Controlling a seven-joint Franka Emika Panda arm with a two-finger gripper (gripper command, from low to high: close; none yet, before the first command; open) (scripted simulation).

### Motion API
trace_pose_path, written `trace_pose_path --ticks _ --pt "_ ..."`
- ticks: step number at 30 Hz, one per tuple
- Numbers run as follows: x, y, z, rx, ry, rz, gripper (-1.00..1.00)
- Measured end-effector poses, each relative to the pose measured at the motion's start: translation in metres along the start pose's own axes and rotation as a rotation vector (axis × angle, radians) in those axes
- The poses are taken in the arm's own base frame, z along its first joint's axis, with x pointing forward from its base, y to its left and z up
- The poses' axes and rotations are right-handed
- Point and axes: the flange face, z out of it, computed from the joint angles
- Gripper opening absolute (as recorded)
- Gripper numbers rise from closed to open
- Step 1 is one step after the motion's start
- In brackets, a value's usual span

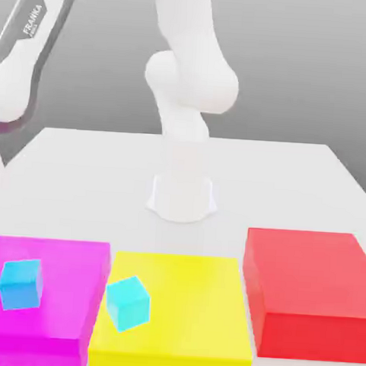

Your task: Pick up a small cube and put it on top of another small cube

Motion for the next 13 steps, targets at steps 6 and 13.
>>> trace_pose_path --ticks 6,13 --pt "-0.079 0.007 -0.016 0.03 0.026 -0.196 -1.0" --pt "-0.081 0.008 0.011 0.031 0.027 -0.202 1.0"
